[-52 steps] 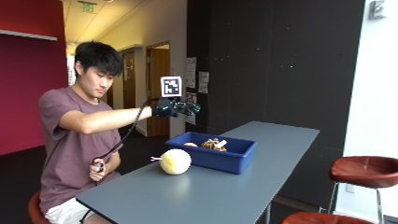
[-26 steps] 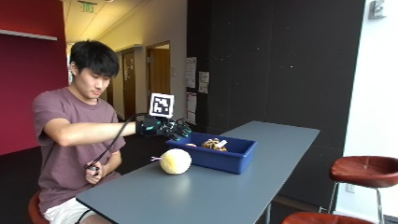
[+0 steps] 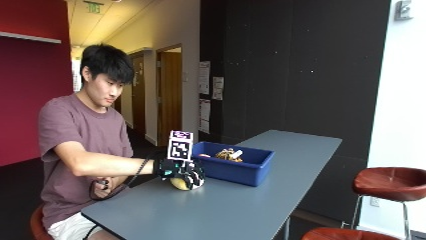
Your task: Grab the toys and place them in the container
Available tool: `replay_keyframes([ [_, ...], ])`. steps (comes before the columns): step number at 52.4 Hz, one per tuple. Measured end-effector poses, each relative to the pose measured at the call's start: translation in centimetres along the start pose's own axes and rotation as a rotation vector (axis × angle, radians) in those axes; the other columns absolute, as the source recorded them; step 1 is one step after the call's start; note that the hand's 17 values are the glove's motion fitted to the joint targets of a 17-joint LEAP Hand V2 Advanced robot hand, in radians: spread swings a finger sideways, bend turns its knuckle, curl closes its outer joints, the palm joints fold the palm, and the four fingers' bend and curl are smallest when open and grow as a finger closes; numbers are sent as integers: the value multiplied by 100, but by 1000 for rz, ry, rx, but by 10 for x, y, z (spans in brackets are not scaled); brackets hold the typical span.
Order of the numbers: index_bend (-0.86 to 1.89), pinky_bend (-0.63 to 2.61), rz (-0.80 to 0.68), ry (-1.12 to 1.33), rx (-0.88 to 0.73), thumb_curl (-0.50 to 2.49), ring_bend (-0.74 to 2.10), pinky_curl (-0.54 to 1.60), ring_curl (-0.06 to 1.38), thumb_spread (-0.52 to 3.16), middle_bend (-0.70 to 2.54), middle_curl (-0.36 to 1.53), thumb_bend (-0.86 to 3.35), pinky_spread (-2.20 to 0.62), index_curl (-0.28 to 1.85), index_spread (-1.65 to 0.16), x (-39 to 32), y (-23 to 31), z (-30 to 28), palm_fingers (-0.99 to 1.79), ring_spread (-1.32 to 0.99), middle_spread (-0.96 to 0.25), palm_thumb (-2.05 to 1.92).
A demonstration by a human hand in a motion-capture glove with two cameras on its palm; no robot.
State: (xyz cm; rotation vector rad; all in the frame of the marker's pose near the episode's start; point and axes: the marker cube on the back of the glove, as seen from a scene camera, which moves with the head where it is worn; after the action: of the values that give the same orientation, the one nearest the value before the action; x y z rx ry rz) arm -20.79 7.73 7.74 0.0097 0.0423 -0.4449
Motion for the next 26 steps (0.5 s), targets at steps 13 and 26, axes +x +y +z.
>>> replay_keyframes([
  [13,22,110,87,-253,72,48,105,39,49,111,43,35,21,-27,23,-28,29,-22,-31,94,-28,-20,56],
  [26,41,106,185,-215,223,63,117,45,59,76,84,55,19,-32,35,-36,53,-29,-134,111,-35,-30,66],
])
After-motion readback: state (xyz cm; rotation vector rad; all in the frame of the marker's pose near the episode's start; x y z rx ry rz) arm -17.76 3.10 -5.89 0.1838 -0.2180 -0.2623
